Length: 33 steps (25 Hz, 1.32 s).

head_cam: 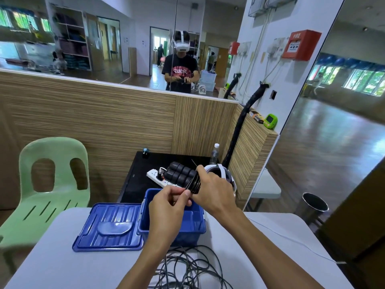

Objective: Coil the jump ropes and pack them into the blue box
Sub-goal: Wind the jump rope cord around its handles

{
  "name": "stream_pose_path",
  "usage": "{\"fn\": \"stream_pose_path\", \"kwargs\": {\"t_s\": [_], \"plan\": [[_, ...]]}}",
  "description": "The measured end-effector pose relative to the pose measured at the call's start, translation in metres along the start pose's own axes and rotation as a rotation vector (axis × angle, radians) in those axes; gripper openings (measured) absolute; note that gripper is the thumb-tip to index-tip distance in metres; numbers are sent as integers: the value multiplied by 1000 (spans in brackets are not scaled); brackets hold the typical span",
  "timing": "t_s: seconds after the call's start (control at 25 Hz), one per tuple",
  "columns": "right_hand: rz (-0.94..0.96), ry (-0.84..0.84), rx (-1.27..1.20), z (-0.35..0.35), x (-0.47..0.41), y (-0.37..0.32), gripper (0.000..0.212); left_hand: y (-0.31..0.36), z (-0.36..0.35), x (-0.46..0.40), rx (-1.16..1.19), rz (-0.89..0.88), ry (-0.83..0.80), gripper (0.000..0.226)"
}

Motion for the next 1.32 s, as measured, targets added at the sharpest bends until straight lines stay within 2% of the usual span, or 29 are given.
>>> {"fn": "stream_pose_path", "kwargs": {"t_s": [0.2, 0.36, 0.44, 0.56, 0.64, 0.72, 0.8, 0.96, 1.04, 1.2, 1.32], "plan": [[31, 30, 56, 5, -4, -7, 52, 28, -1, -4, -403, -399, 72, 10], [3, 37, 91, 5, -8, -5, 50, 38, -13, -2, -622, -482, 84, 27], [-13, 21, 94, 4, -9, -3, 46, 37, -18, -1, -526, -423, 65, 31], [-27, -7, 75, 2, -9, 3, 43, 18, -26, -11, -133, -110, -68, 34], [-50, 10, 53, 5, -10, 8, 53, 1, -31, -11, 130, 99, -208, 33], [-81, 18, 10, 7, -9, 11, 66, -11, -34, -10, 269, 209, -319, 35], [-97, 14, -36, 7, -8, 12, 66, -23, -34, -9, 279, 241, -368, 38], [-72, 6, -133, 10, -7, 13, 57, -42, -34, -7, 186, 214, -332, 46], [-47, -30, -189, 9, -7, 12, 58, -49, -36, -9, 168, 190, -343, 49], [-2, -147, -330, 5, -5, 13, 60, -52, -43, -22, 171, 179, -462, 50], [46, -208, -468, 17, -3, 12, 64, -67, -47, -36, 44, 200, -474, 47]]}}
Point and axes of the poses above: each hand's wrist, its own x-axis away from the middle knuckle, its own z-axis out of the back of the hand, y = z × x, the point moved 7 cm from there along -x, towards the middle knuckle, and after that the axes turned 10 degrees about y, right-handed, at the moved point
